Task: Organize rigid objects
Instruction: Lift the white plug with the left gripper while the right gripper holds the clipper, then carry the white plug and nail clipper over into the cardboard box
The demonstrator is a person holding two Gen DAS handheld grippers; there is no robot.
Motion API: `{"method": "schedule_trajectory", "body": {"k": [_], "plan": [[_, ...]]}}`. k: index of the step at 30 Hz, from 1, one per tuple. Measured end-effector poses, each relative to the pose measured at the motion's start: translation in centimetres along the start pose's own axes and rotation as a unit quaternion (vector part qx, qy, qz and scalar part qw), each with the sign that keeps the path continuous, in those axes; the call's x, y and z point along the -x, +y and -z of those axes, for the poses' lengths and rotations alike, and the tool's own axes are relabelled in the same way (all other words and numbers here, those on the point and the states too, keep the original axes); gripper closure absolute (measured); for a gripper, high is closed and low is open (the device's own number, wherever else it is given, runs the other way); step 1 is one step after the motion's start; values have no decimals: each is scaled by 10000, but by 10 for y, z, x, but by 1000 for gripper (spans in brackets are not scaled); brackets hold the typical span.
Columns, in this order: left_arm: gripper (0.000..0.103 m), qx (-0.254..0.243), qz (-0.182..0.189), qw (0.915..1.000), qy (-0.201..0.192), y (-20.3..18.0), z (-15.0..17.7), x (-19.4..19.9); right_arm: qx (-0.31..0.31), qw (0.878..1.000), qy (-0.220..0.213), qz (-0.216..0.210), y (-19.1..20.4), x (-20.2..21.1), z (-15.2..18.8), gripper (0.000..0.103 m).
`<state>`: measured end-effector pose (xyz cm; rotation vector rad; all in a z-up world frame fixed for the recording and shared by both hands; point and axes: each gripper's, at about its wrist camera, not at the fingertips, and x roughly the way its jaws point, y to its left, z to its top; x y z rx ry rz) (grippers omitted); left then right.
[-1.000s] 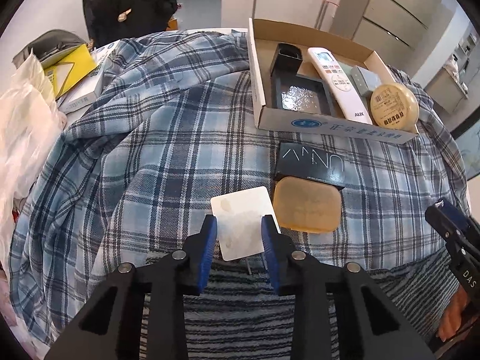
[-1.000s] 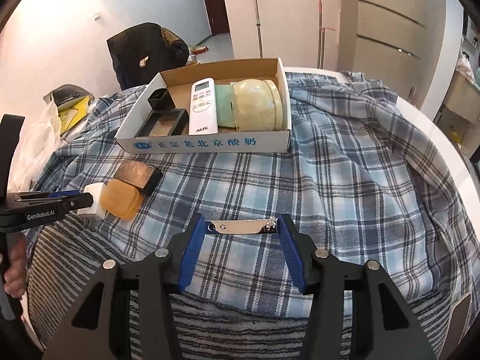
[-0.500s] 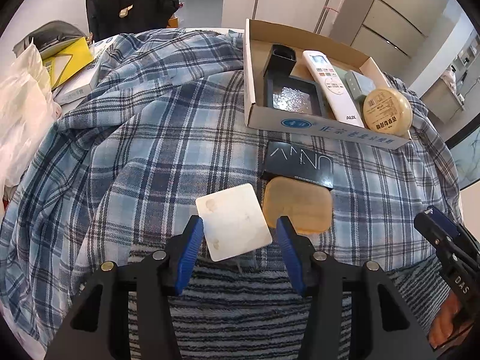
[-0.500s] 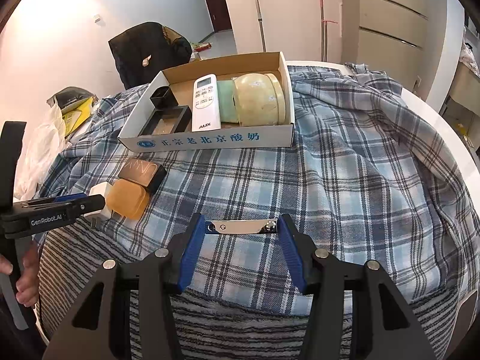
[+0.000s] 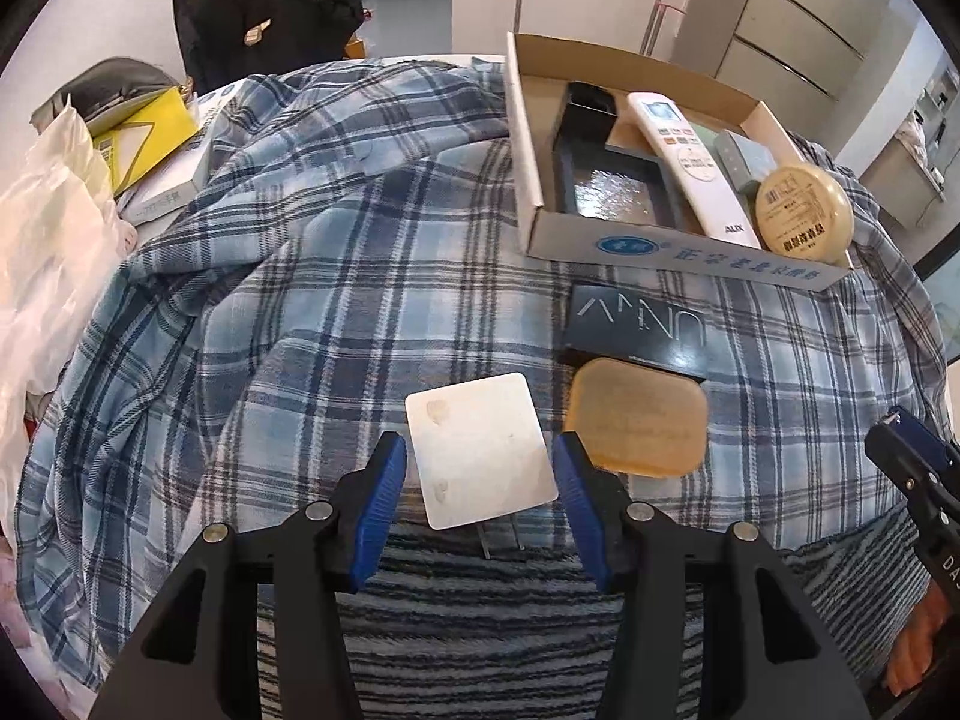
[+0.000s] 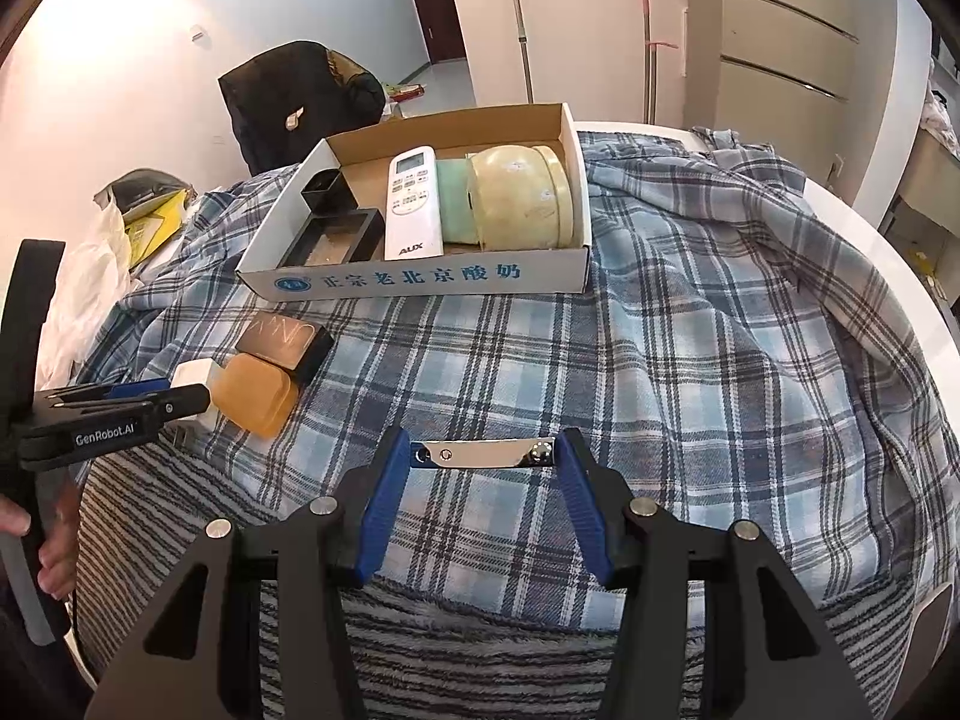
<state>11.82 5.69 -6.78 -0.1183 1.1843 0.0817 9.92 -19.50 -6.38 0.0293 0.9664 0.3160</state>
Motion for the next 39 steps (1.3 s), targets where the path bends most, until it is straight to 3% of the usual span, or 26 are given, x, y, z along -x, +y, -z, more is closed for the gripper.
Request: {"method": "schedule_trajectory", "body": {"k": [7, 12, 16, 18, 20, 28, 33, 39], "plan": [[50, -15, -30, 9998, 213, -2, -4, -14, 10, 10000, 41, -44, 1, -1, 0, 54], [50, -208, 26, 9998, 10, -9, -2, -19, -15, 9999, 156, -33, -1, -7, 1, 54], [56, -176, 140, 9997, -114, -5, -1, -15, 16, 9997, 129, -186, 2, -2, 1, 54], [56, -188, 220, 9993, -251, -4, 2, -9, 91, 10000, 10, -39, 4, 1, 1, 54], [56, -316, 53, 9981, -527, -7, 10, 6, 112, 9999, -50, 101, 4, 2, 1, 54], [56, -608, -55, 9918, -1126, -12, 24, 53, 21, 9999, 55, 158, -2, -6, 0, 54], [56, -536, 430, 9902, -1215, -10, 17, 74, -105, 9992, 39, 379, -11, -9, -3, 54], [56, -716, 498, 9812, -1723, -20, 1, 111, -149, 9978, -152, 622, -18, 8, -15, 54]]}}
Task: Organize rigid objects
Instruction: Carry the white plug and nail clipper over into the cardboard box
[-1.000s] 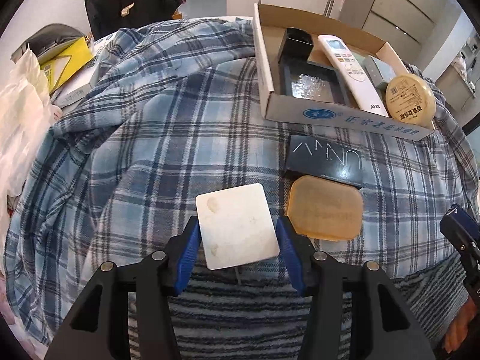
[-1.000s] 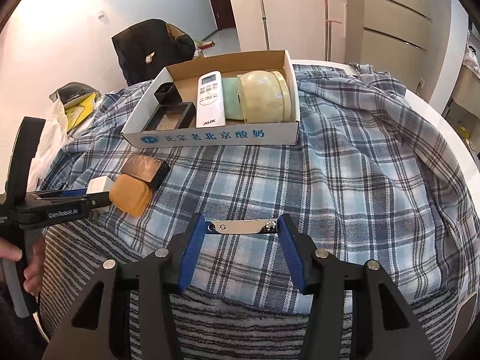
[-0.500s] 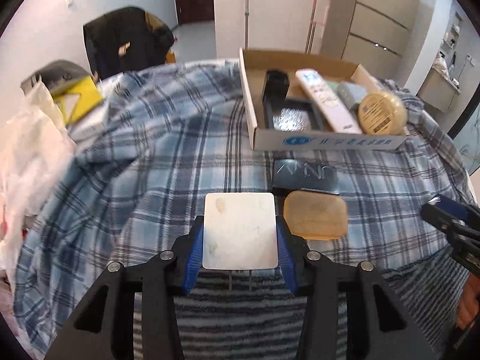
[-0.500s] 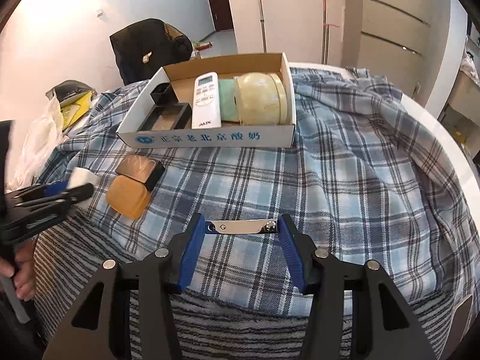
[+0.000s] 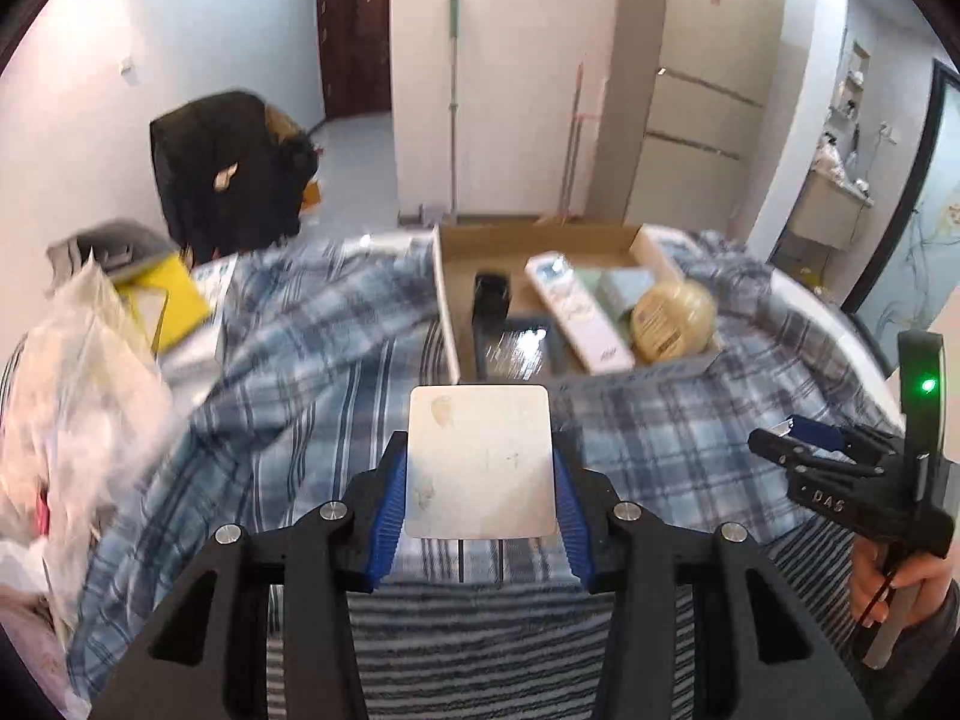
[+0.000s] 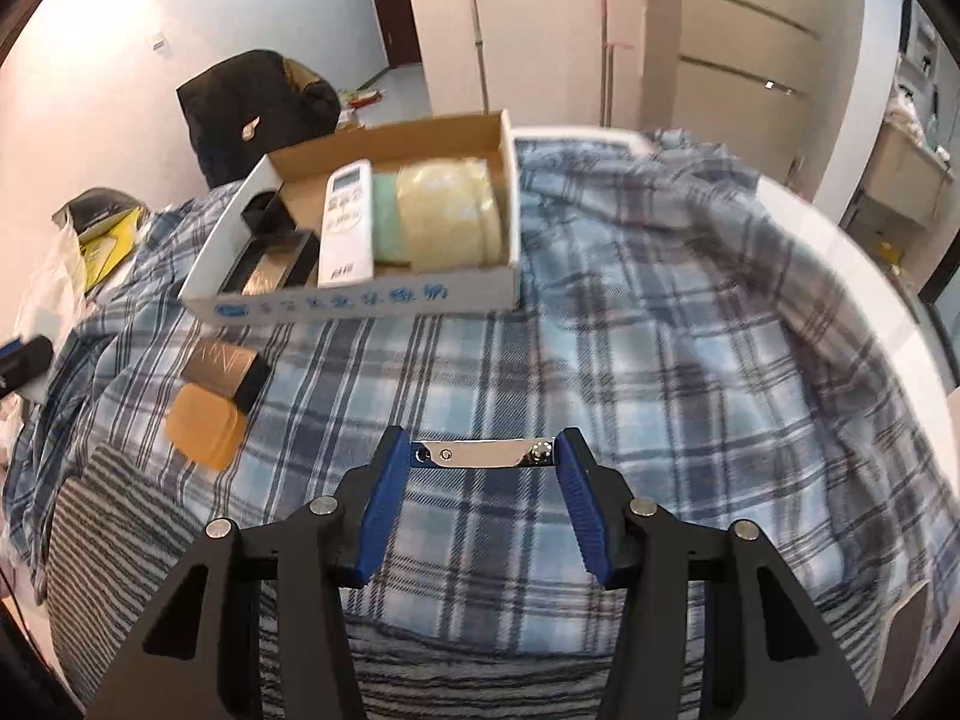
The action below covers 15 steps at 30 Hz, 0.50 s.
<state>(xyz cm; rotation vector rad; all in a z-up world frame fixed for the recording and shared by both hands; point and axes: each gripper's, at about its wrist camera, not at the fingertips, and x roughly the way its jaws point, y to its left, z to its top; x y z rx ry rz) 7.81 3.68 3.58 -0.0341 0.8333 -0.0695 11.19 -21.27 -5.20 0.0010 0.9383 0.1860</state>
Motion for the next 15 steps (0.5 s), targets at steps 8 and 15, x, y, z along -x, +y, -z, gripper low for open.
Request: {"method": "schedule_trajectory", "body": {"k": [8, 15], "plan": [[56, -15, 13, 9991, -425, -3, -48, 12, -57, 9994, -281, 214, -5, 34, -40, 54], [56, 57, 336, 9969, -708, -17, -87, 11, -392, 9964, -741, -92, 6, 65, -104, 54]]}}
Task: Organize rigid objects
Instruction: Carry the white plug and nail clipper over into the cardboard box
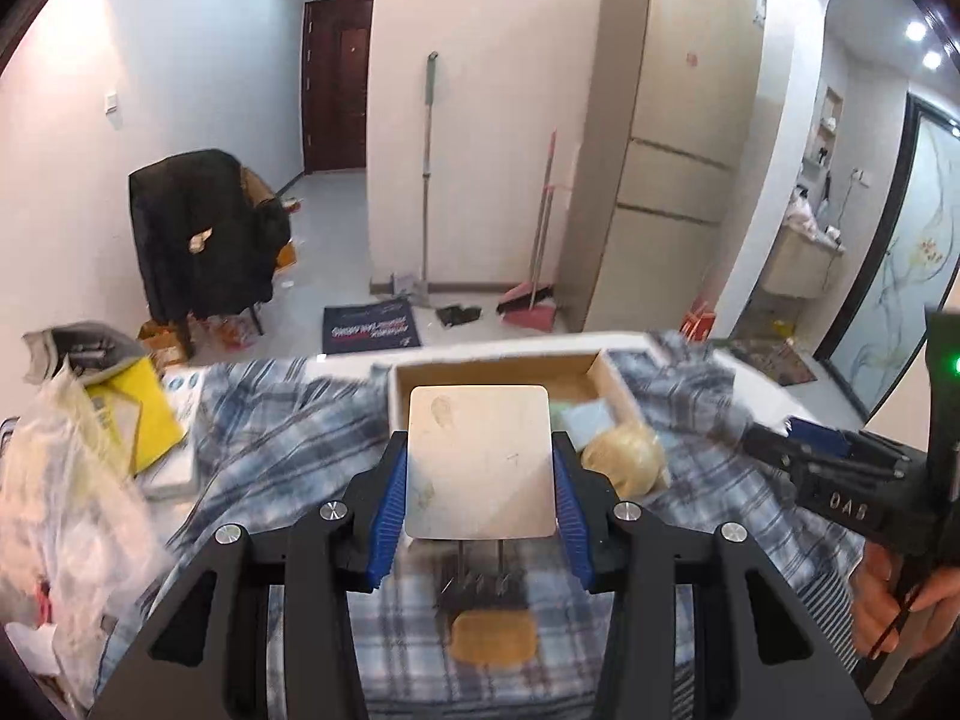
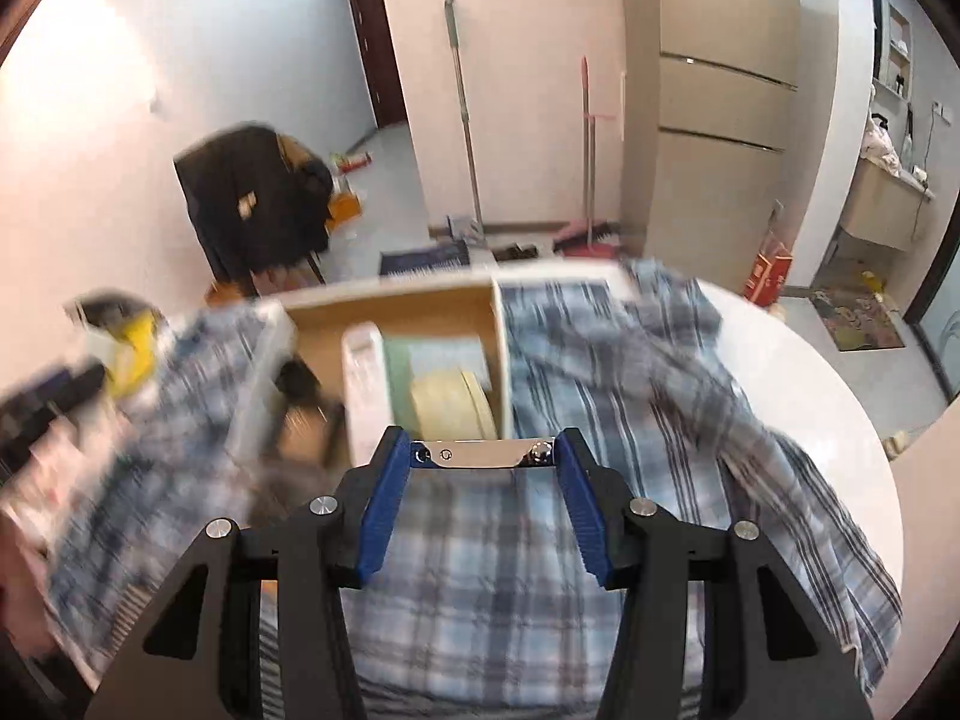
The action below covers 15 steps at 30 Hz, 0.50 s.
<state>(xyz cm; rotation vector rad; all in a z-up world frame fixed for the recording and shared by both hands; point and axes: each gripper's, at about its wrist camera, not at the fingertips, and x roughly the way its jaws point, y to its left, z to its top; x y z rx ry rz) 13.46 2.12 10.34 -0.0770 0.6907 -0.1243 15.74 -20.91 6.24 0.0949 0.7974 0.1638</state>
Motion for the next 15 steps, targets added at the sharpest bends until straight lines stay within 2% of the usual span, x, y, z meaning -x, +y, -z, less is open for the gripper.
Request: {"method": "schedule_trajectory", "body": {"k": [1, 5, 8, 11, 15], "plan": [[56, 96, 35, 9999, -138, -2, -4, -2, -27, 10000, -84, -18, 5, 2, -10, 54], [56, 286, 43, 9995, -150, -6, -13, -17, -167, 9993, -218, -243, 21, -7, -47, 54], [56, 350, -45, 9991, -250, -6, -27, -27, -42, 9992, -74, -395, 28, -32, -60, 54], [56, 433, -114, 9983, -381, -4, -47, -46, -166, 9995, 234, -146, 25, -66, -61, 54], [56, 975, -271, 9942, -370, 16, -56, -75, -169, 9992, 366, 17, 23, -99, -73, 54]]}}
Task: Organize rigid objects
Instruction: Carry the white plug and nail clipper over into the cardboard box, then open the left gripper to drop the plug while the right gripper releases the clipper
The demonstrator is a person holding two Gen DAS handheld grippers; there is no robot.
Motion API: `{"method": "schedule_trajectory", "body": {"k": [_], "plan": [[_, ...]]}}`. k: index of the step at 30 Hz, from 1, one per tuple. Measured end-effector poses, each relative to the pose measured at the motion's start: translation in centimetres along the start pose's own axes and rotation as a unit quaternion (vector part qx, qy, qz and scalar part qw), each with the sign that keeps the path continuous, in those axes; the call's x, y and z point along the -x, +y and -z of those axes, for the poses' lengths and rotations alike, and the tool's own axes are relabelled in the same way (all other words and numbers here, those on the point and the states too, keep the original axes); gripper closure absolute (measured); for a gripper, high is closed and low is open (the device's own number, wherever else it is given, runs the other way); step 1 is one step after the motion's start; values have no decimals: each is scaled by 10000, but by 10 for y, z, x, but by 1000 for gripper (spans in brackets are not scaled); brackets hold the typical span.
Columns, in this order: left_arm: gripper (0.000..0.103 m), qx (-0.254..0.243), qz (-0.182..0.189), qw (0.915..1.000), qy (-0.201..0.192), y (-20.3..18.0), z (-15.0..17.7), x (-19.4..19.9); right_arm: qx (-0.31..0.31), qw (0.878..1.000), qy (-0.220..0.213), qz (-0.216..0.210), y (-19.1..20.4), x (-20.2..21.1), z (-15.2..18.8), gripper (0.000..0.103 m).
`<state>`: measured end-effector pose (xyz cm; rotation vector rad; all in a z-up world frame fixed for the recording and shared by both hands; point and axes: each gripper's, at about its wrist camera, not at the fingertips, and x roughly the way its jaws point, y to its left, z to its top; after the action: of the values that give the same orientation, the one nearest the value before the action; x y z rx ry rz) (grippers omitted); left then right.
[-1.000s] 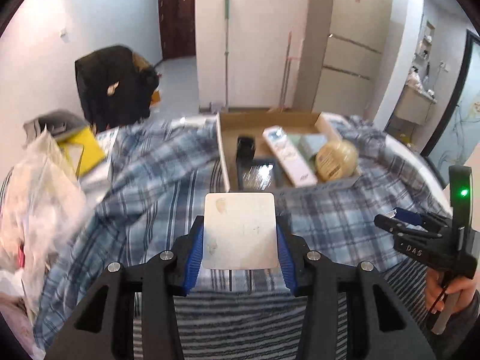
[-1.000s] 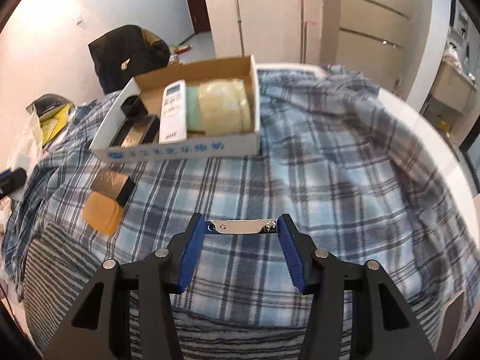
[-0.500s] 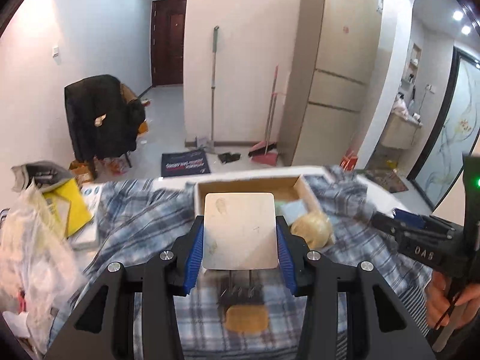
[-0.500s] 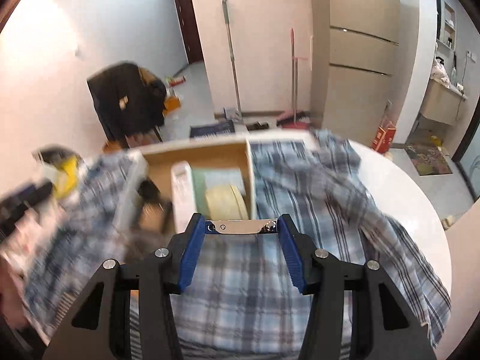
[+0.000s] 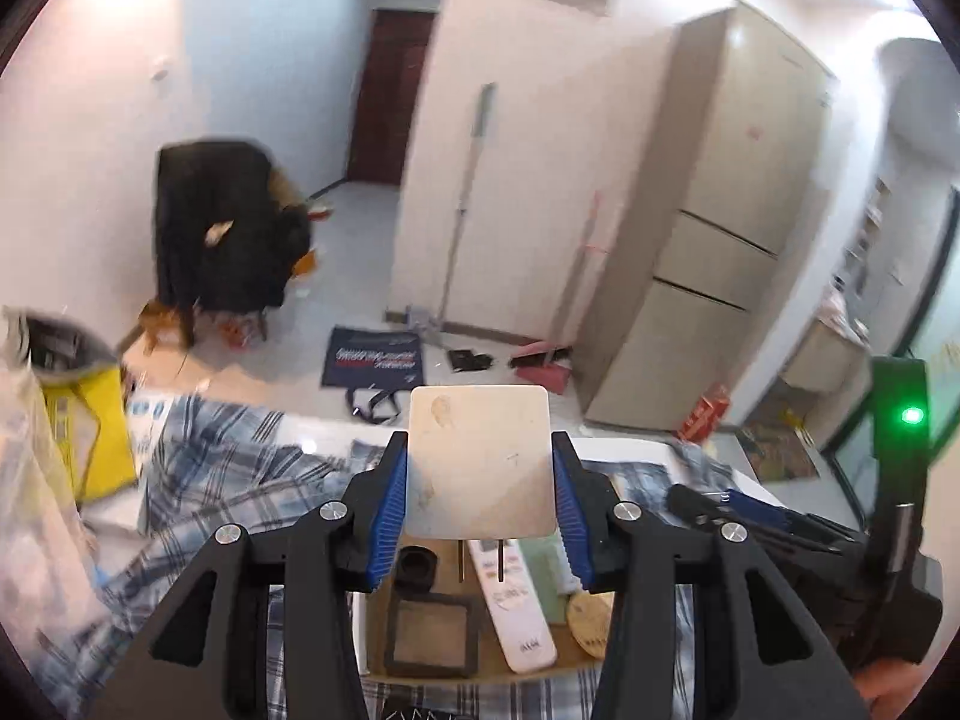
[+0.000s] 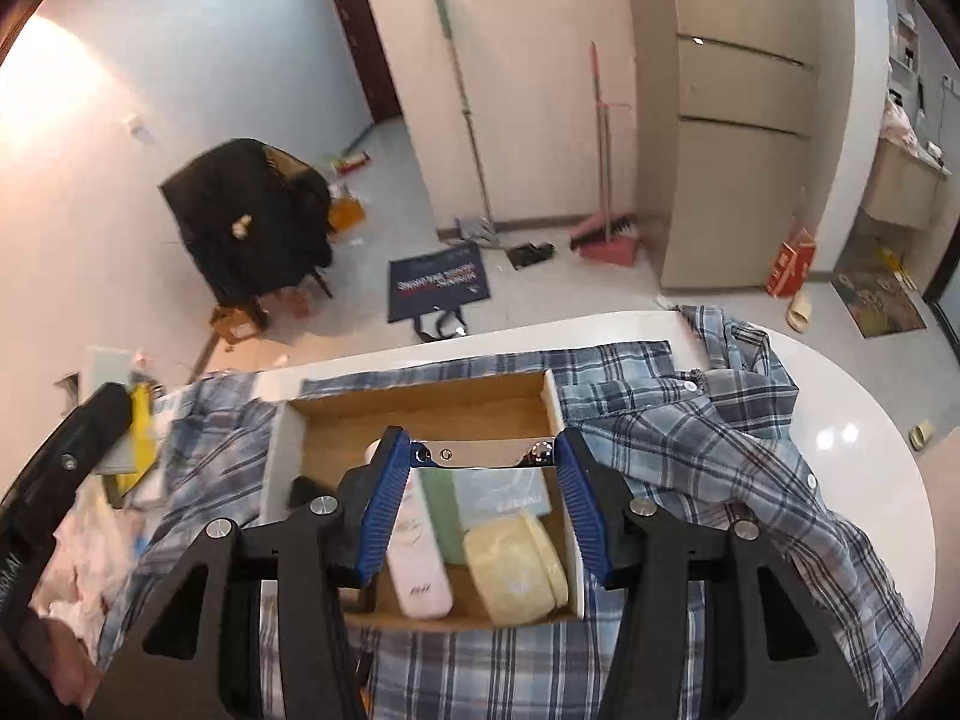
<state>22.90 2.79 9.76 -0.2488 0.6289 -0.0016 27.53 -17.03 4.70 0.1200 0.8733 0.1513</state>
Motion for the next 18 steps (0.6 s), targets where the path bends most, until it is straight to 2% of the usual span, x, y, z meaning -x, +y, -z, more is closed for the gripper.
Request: {"method": "schedule_trajectory", "body": {"k": [3, 6, 7, 9, 10, 14, 16, 18], "plan": [[56, -33, -219, 9998, 12, 16, 11, -26, -44, 9999, 52, -76, 1, -25, -4, 54], [56, 20, -165, 9997, 181, 28, 15, -51, -206, 9970, 379, -646, -5, -54, 7, 54], [56, 68, -60, 9997, 241, 32, 17, -62, -260, 9964, 455, -661, -7, -63, 9, 54], [56, -67, 48, 9992, 385, 30, 20, -75, -114, 9984, 479, -266, -5, -74, 9, 54], [56, -170, 105, 9987, 459, 29, 23, -83, -83, 9988, 432, -227, -6, -77, 11, 54], [56, -272, 339, 9951, 884, 23, 40, -109, -62, 9961, 728, -495, -6, -97, 18, 54], [56, -253, 300, 9942, 998, 22, 46, -118, 65, 9959, 805, -411, -5, -107, 24, 54], [56, -408, 87, 9947, 935, 18, 51, -119, 50, 9945, 931, -474, -8, -116, 28, 54]]}}
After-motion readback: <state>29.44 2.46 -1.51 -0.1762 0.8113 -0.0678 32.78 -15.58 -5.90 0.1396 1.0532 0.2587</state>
